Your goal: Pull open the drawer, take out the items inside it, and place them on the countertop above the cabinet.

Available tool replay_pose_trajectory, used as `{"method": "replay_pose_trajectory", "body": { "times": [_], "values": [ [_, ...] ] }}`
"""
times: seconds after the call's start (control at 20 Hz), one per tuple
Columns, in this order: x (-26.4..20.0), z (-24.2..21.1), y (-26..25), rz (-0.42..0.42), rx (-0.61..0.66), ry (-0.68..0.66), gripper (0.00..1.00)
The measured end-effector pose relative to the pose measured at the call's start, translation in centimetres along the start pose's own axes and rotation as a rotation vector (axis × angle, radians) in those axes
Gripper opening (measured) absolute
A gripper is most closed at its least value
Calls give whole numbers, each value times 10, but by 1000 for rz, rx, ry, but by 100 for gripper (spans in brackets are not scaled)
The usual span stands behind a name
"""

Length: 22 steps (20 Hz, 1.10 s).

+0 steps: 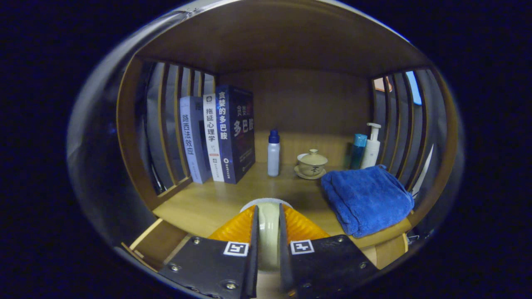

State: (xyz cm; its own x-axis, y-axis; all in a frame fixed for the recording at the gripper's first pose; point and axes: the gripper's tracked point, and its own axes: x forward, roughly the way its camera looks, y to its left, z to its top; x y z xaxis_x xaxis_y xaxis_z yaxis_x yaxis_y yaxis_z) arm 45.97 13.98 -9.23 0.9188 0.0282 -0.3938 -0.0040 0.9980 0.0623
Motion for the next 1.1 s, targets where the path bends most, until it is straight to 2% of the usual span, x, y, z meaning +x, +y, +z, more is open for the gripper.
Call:
{"method": "replay_pose_trajectory", "body": {
  "times": [0.25, 0.75, 0.9, 0.95, 1.1],
  "values": [
    [33, -5, -1, -45, 17, 11, 23],
    [67, 4, -17, -132, -9, -38, 22],
    [67, 4, -17, -135, -7, -43, 23],
    [63, 4, -18, -132, -13, -46, 27],
    [47, 16, -18, -118, -13, -114, 63]
  ]
}}
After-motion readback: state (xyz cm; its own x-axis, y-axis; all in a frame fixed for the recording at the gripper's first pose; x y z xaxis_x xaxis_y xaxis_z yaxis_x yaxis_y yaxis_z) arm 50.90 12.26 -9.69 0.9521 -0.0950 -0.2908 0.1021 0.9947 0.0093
